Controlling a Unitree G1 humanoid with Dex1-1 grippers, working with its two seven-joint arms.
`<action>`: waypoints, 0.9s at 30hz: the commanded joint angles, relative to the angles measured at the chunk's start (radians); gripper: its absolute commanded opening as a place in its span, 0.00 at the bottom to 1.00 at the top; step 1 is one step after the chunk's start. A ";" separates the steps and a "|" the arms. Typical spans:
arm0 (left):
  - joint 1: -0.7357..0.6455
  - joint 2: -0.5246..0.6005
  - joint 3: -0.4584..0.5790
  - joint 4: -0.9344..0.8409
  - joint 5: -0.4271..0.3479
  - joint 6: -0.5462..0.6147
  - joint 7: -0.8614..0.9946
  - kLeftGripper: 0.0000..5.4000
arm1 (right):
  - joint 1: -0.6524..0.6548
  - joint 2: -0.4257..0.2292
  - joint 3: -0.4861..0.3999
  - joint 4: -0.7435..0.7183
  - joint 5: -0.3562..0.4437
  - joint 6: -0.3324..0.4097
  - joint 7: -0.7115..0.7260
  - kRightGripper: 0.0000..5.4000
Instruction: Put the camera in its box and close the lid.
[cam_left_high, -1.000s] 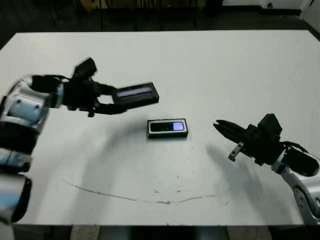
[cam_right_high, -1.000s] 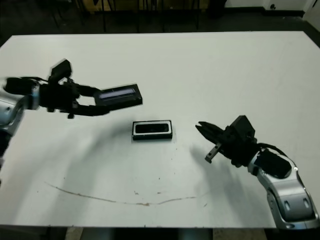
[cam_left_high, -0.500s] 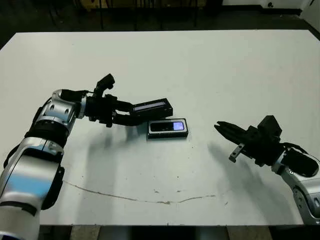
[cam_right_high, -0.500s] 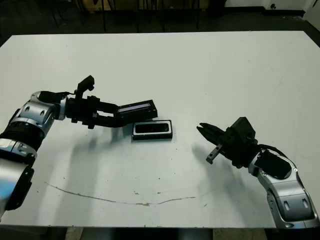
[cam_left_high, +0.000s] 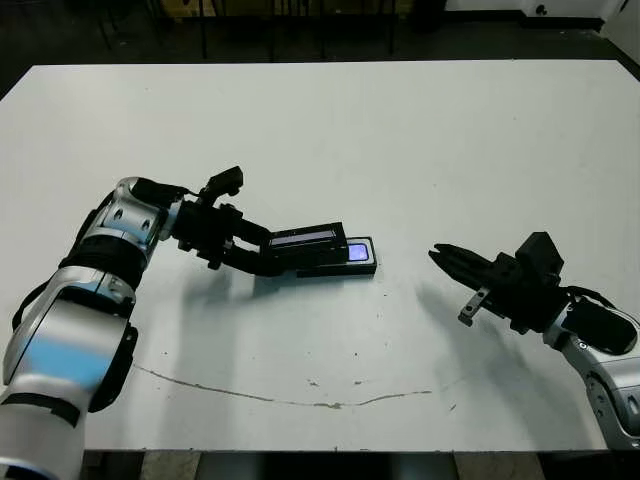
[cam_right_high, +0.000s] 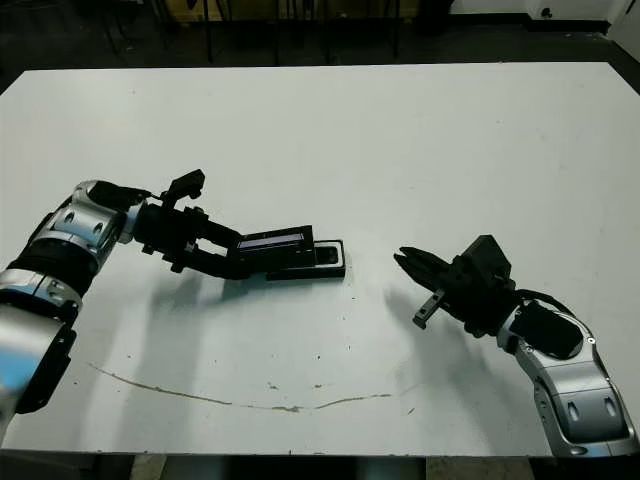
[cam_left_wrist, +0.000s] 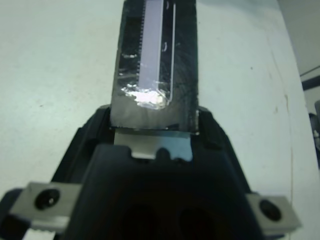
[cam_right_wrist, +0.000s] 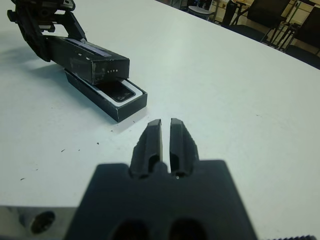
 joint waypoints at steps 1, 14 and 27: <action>0.032 -0.005 -0.032 -0.049 0.026 0.017 -0.039 0.49 | 0.009 -0.005 0.001 0.014 -0.011 -0.005 0.003 0.00; 0.075 -0.032 -0.090 -0.180 0.097 -0.022 0.111 0.49 | 0.011 -0.008 0.001 0.006 -0.015 0.001 0.000 0.00; 0.093 -0.069 -0.113 -0.202 0.090 0.033 0.115 0.49 | 0.020 -0.006 -0.003 0.000 -0.011 0.011 0.000 0.00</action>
